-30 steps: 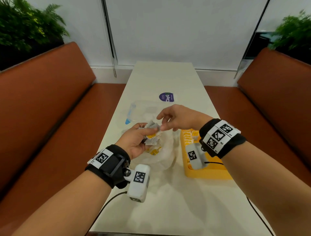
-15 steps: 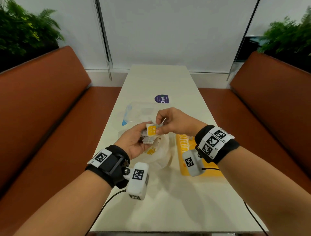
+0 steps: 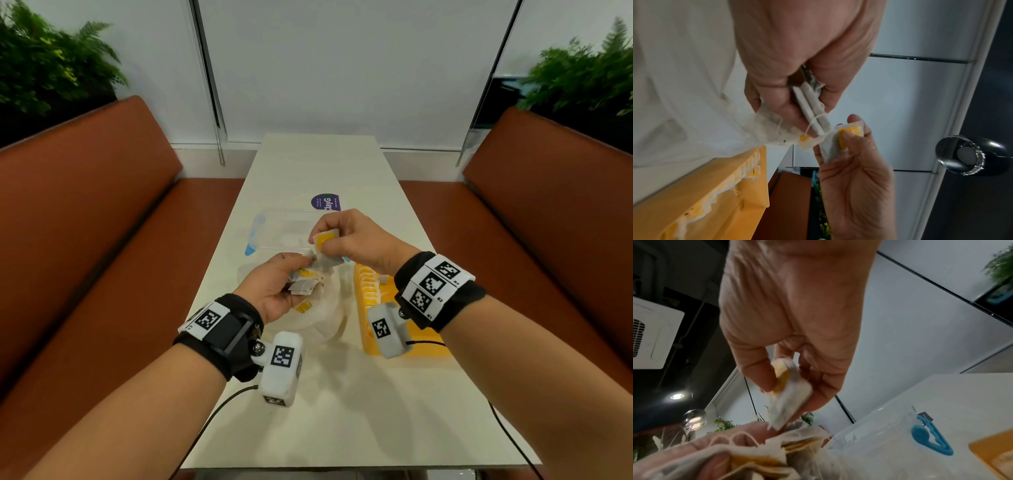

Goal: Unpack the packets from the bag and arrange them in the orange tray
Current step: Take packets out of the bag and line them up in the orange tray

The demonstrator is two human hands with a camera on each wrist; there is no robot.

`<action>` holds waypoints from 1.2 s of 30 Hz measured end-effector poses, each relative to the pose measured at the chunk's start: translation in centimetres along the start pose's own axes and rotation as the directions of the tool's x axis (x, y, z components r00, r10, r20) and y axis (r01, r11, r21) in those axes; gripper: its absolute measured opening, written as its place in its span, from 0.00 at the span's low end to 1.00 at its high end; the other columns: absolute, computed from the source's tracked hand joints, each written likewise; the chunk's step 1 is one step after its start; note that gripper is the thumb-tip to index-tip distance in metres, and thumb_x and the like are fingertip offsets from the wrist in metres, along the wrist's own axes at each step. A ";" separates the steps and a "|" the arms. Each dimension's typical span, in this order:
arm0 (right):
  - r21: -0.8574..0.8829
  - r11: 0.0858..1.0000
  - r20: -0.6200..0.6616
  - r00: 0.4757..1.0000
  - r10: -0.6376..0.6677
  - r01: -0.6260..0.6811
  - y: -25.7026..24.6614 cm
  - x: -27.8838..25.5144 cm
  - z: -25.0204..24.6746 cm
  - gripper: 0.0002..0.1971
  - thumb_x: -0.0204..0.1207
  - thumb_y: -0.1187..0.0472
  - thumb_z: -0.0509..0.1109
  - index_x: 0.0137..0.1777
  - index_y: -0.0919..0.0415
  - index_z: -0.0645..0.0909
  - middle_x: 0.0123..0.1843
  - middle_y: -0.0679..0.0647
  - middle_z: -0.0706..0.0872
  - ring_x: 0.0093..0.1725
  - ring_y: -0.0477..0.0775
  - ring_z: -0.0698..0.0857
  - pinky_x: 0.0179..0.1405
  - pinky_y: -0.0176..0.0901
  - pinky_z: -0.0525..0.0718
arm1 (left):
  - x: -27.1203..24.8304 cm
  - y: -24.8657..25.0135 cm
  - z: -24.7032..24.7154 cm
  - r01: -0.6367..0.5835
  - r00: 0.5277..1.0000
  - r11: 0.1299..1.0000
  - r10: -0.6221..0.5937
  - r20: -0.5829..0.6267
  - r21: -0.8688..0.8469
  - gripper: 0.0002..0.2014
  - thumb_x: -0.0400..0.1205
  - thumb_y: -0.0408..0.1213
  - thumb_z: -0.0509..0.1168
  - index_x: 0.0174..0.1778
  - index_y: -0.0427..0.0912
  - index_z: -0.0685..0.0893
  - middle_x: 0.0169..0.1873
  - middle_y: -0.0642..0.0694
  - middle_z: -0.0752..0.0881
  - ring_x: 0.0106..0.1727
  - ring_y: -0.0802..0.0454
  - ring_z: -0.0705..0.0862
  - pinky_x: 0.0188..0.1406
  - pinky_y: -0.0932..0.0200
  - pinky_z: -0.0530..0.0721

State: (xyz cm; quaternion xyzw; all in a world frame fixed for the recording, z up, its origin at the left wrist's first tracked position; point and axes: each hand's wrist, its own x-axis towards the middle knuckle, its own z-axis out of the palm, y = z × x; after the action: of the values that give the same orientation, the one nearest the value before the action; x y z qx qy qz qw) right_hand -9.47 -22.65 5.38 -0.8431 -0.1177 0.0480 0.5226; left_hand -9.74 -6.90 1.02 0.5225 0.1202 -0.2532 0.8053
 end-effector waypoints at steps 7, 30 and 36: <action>-0.303 0.953 -0.050 0.999 -0.019 0.003 0.6 0.4 -2.0 0.08 0.78 0.64 0.70 0.53 0.63 0.88 0.50 0.59 0.90 0.53 0.56 0.86 0.58 0.48 0.82 | 0.3 0.2 0.0 -0.008 0.999 1.000 0.008 -0.039 -0.016 0.07 0.79 0.28 0.69 0.51 0.36 0.81 0.42 0.34 0.86 0.39 0.41 0.86 0.27 0.51 0.89; -0.970 0.109 -0.162 0.912 0.376 -0.217 11.5 2.9 -5.5 0.11 0.77 0.72 0.62 0.56 0.66 0.81 0.53 0.61 0.85 0.51 0.63 0.87 0.44 0.48 0.83 | 1.0 0.3 -1.5 -0.012 0.999 1.000 0.010 -0.050 -0.026 0.05 0.79 0.30 0.70 0.45 0.38 0.79 0.48 0.33 0.86 0.49 0.35 0.86 0.25 0.53 0.89; -0.966 0.129 -0.168 0.921 0.352 -0.225 11.6 3.5 -5.4 0.10 0.78 0.69 0.62 0.56 0.64 0.80 0.52 0.59 0.85 0.50 0.62 0.86 0.41 0.47 0.81 | 0.8 0.4 -1.6 -0.020 0.999 0.999 0.018 -0.051 -0.029 0.05 0.79 0.30 0.70 0.44 0.38 0.79 0.44 0.35 0.87 0.44 0.39 0.87 0.24 0.54 0.88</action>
State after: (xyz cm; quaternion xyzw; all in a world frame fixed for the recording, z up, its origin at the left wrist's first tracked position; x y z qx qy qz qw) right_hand -3.27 -31.44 -2.39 -0.9821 0.0175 0.1048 -0.1556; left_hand -8.72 -5.52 0.32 0.5179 0.1392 -0.2305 0.8120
